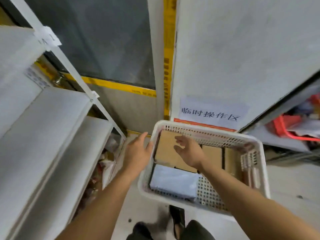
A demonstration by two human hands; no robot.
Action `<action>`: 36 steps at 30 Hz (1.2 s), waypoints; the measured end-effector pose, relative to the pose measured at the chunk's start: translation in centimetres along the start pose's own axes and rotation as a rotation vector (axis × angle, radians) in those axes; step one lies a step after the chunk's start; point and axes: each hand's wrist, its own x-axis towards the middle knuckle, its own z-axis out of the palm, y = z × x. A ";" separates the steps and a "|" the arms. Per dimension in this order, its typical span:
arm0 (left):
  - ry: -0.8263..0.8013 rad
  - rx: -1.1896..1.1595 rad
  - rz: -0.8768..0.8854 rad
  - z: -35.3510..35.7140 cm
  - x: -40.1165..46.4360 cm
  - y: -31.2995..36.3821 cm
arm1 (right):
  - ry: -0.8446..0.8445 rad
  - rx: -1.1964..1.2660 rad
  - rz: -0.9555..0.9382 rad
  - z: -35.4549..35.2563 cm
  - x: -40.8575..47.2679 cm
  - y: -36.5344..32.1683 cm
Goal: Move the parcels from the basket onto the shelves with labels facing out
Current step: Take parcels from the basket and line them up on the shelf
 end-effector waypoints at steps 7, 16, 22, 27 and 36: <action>-0.268 0.020 -0.067 11.4 4.6 -0.7 | -0.045 0.045 0.244 1.5 2.8 9.9; -0.374 0.046 -0.150 23.2 11.6 -5.8 | -0.017 0.146 0.352 7.7 10.1 16.5; -0.344 0.024 -0.200 27.1 12.8 -9.3 | -0.030 0.304 0.446 12.2 14.2 19.4; -0.331 -0.081 -0.211 27.8 12.7 -10.4 | -0.001 0.484 0.477 14.4 14.7 20.0; -0.326 -0.251 -0.246 25.1 10.0 -9.5 | 0.081 0.737 0.417 11.8 10.3 19.0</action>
